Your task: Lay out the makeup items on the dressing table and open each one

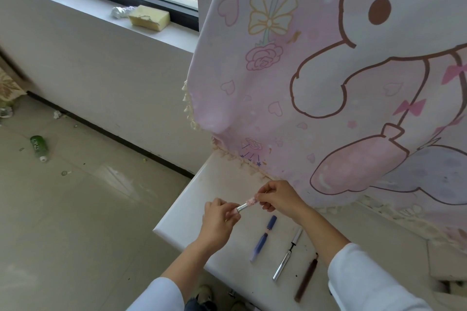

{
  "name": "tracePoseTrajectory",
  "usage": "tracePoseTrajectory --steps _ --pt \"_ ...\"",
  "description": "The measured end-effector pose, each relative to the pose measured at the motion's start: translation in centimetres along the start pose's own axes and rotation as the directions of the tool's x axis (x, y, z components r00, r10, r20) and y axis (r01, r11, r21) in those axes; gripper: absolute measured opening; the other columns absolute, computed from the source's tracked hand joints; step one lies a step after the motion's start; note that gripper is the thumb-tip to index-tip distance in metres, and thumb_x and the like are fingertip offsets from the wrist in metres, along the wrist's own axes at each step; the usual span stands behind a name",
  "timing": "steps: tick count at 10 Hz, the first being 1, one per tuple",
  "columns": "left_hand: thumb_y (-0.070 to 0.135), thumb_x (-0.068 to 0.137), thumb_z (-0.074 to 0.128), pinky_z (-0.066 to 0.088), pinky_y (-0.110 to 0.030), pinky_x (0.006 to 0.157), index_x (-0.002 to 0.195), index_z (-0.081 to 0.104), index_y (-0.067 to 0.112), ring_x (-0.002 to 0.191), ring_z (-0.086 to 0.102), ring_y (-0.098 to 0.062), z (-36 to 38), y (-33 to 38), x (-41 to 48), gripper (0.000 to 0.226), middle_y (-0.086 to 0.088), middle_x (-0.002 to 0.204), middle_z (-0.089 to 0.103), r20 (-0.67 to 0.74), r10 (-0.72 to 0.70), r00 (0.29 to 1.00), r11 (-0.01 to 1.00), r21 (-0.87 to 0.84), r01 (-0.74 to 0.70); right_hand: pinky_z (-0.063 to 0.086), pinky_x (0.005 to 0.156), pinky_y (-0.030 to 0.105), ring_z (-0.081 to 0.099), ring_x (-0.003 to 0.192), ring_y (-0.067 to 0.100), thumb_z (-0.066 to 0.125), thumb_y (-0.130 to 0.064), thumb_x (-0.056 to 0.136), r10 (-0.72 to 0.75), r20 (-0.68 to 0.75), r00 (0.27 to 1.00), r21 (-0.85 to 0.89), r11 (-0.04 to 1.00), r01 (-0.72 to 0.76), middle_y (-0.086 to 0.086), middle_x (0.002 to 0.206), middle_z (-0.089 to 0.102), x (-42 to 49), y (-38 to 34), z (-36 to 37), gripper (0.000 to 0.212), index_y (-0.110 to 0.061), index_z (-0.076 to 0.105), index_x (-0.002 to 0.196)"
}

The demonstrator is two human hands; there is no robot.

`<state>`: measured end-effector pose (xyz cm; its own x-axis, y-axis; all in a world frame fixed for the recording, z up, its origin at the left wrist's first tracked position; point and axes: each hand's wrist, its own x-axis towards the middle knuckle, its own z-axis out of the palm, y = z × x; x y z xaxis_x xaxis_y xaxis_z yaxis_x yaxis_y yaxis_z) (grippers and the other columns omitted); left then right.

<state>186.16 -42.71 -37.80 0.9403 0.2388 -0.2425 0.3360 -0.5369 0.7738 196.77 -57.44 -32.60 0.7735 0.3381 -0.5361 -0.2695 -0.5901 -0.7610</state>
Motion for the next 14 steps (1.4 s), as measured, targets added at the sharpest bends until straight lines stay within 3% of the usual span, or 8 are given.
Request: tracePoseTrajectory --steps 1,2,3,4,6,7,9,14 --pt "0.024 0.091 0.059 0.032 -0.021 0.075 0.113 0.068 0.022 0.099 0.039 -0.014 0.2 -0.5 0.4 0.023 0.007 0.097 0.052 -0.023 -0.067 0.997 0.996 -0.054 0.066 0.050 0.056 0.022 0.060 0.059 0.013 0.072 -0.010 0.080 0.006 -0.028 1.000 0.045 0.999 -0.005 0.007 0.072 0.065 0.1 0.2 -0.3 0.011 -0.003 0.066 0.086" --pt "0.020 0.087 0.066 0.033 -0.026 0.080 0.108 0.071 0.019 0.100 0.043 -0.016 0.7 -0.9 0.7 0.022 0.007 0.101 0.061 -0.095 -0.143 0.985 0.984 -0.125 0.130 0.049 0.058 0.021 0.059 0.061 0.014 0.078 -0.012 0.075 0.017 -0.083 0.996 0.059 0.998 -0.012 0.006 0.074 0.065 0.1 0.7 -0.4 0.018 -0.005 0.064 0.085" --pt "0.019 0.085 0.068 0.037 -0.029 0.084 0.107 0.072 0.017 0.104 0.046 -0.017 1.6 -1.4 1.0 0.023 0.006 0.107 0.065 -0.080 -0.165 0.983 0.977 -0.152 0.152 0.047 0.062 0.018 0.060 0.069 0.011 0.082 -0.019 0.071 0.038 -0.114 0.993 -0.063 0.997 -0.046 0.001 0.079 0.064 0.1 1.8 0.3 0.029 -0.006 0.064 0.090" --pt "0.021 0.083 0.070 0.044 -0.033 0.090 0.107 0.072 0.022 0.105 0.050 -0.017 2.3 -2.1 1.4 0.024 0.008 0.108 0.066 -0.033 -0.145 0.989 0.981 -0.132 0.139 0.046 0.060 0.017 0.058 0.070 0.010 0.078 -0.021 0.073 0.024 -0.104 0.994 -0.187 0.981 -0.044 -0.002 0.078 0.063 0.2 3.3 1.6 0.022 -0.010 0.065 0.087" --pt "0.023 0.084 0.069 0.037 -0.025 0.086 0.106 0.071 0.030 0.103 0.043 -0.016 2.9 -3.2 1.7 0.024 0.014 0.101 0.061 0.030 -0.099 0.995 0.991 -0.085 0.101 0.042 0.066 0.016 0.055 0.080 0.012 0.065 -0.017 0.082 -0.015 -0.071 0.997 -0.387 0.922 -0.013 -0.004 0.084 0.057 0.2 4.7 3.6 0.014 -0.011 0.066 0.095" --pt "0.025 0.085 0.068 0.033 -0.022 0.083 0.109 0.070 0.030 0.101 0.042 -0.013 2.9 -3.6 1.7 0.025 0.015 0.102 0.058 0.054 -0.094 0.994 0.993 -0.060 0.097 0.041 0.064 0.018 0.055 0.076 0.013 0.063 -0.019 0.082 -0.004 -0.065 0.998 -0.416 0.909 -0.023 -0.009 0.075 0.054 0.5 5.0 4.2 0.005 -0.021 0.060 0.085" --pt "0.026 0.084 0.068 0.034 -0.023 0.082 0.111 0.069 0.029 0.101 0.044 -0.013 2.9 -4.1 1.8 0.027 0.009 0.108 0.063 0.081 -0.087 0.993 0.995 -0.041 0.090 0.038 0.070 0.022 0.051 0.083 0.013 0.059 -0.019 0.084 -0.017 -0.037 0.999 -0.517 0.856 -0.004 -0.004 0.090 0.053 0.8 5.2 5.3 0.017 -0.013 0.063 0.099" --pt "0.023 0.084 0.068 0.038 -0.023 0.090 0.123 0.060 0.027 0.110 0.047 -0.013 2.1 -4.7 1.2 0.040 0.004 0.121 0.059 0.091 -0.091 0.992 0.996 -0.013 0.092 0.044 0.074 0.027 0.053 0.086 0.015 0.056 -0.026 0.084 0.016 -0.133 0.991 -0.494 0.866 -0.080 -0.006 0.093 0.054 0.0 4.9 6.1 0.028 -0.016 0.059 0.110"
